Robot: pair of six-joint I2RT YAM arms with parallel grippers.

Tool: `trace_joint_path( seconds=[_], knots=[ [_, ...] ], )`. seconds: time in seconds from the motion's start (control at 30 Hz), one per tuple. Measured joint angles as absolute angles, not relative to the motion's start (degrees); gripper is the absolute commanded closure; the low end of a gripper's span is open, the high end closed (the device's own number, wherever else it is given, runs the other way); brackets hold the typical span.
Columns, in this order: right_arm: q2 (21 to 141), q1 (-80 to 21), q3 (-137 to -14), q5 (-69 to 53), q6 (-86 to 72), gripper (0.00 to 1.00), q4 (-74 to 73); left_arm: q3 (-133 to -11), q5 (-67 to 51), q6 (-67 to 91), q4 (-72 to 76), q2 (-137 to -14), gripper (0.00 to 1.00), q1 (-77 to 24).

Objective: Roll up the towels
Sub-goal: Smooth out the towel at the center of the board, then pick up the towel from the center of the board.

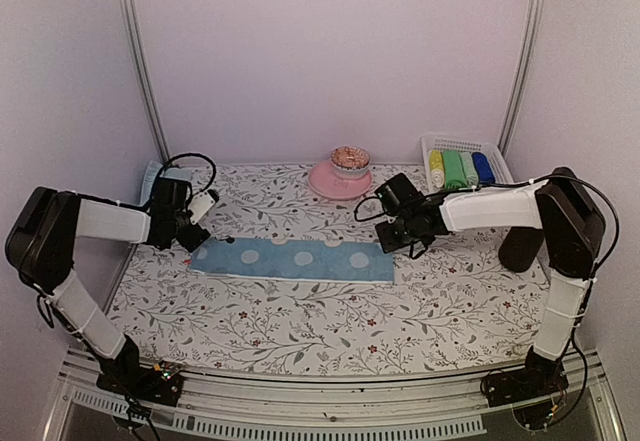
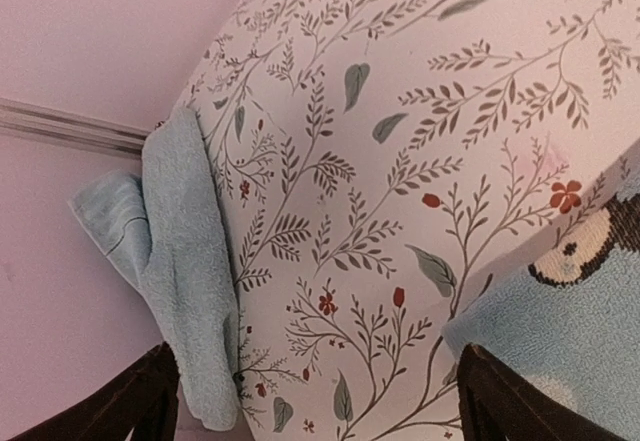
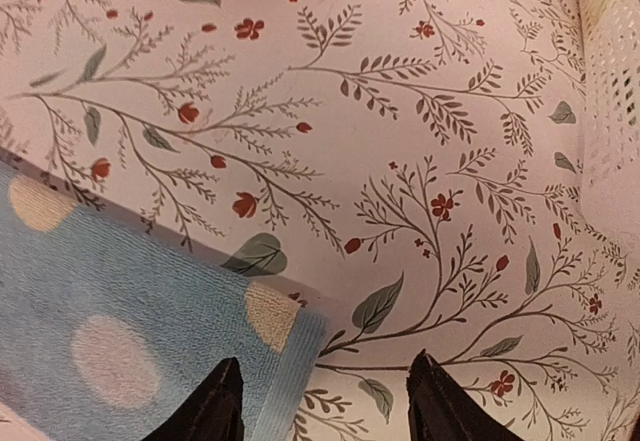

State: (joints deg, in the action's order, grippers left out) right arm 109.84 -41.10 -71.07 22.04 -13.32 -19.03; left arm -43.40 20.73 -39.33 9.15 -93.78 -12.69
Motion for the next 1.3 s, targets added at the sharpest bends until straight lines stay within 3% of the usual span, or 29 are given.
trace_joint_path(
  seconds=[0.23,0.53,0.8,1.3],
  knots=[
    [98.3,-40.4,-62.8,14.0,-20.2,0.43,-14.8,-43.1,15.4,-39.2,6.7,-83.7,0.03,-14.9],
    [97.8,-40.1,-51.6,5.1,-30.0,0.51,-7.0,-34.3,8.9,-40.6,5.0,-76.8,0.03,-20.4],
    [100.5,-40.1,-50.8,1.3,-35.0,0.57,-1.5,-30.9,8.6,-39.1,4.4,-70.5,0.03,-20.4],
    [102.8,-40.8,-50.8,4.1,-37.8,0.58,-0.4,-29.0,8.3,-36.9,4.4,-65.1,0.03,-20.4]
  ],
)
